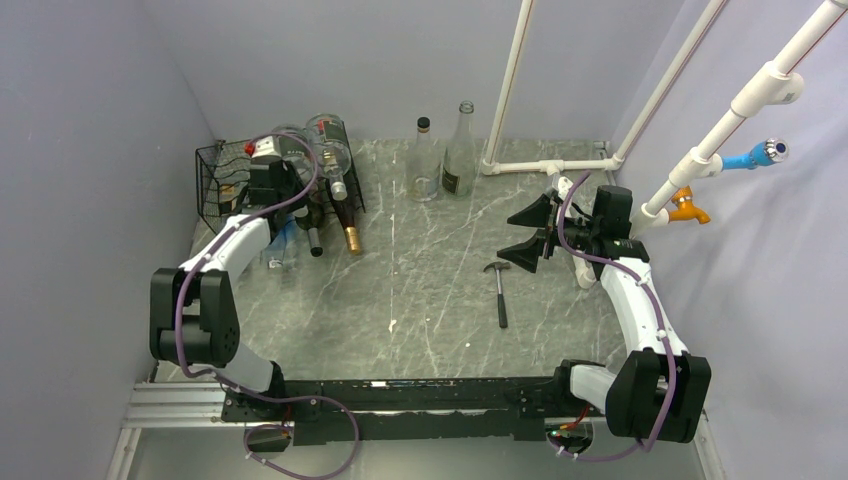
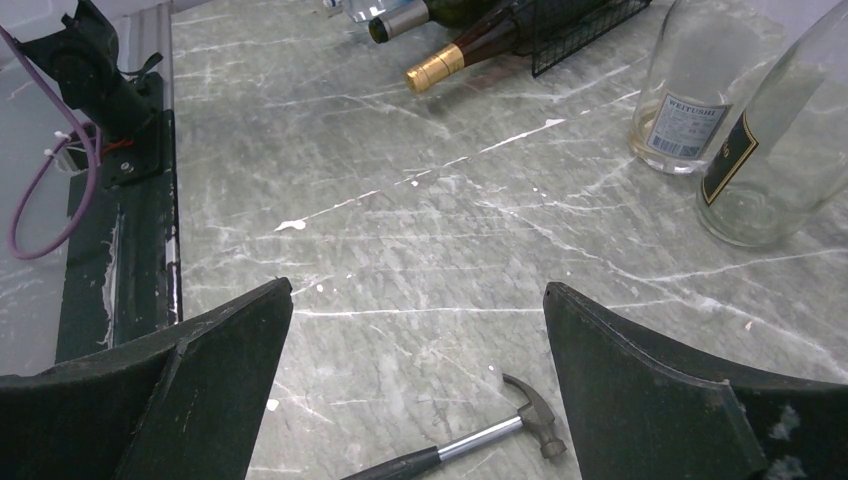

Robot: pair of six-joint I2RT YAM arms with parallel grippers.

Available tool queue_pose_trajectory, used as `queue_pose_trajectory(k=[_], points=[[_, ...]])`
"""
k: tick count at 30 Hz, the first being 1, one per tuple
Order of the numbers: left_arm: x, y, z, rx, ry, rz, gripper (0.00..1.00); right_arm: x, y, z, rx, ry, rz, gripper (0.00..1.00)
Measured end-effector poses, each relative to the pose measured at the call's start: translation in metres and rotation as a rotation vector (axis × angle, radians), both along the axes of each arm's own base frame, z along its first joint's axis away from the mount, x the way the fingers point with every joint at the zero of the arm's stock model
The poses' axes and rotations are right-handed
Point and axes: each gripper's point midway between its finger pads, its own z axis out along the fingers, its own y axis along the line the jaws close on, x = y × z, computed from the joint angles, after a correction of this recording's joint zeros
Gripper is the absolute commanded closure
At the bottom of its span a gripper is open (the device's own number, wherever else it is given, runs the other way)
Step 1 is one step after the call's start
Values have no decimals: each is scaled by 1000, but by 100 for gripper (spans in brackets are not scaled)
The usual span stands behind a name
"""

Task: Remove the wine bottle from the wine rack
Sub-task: Pick up the wine bottle from the wine rack.

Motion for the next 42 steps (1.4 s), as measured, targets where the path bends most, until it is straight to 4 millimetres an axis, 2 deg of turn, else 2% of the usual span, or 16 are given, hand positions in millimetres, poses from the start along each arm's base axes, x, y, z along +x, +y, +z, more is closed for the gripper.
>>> queue_pose_trajectory(k=[10,28,42], points=[[-27,1,5,19,-3,-19,100,0,0,0,0,0,0,0],[-57,12,19,53,7,11,100,-1,1,1,4,-1,6,0],[-75,11,32,33,-31,8,100,-1,1,1,4,-2,6,0]])
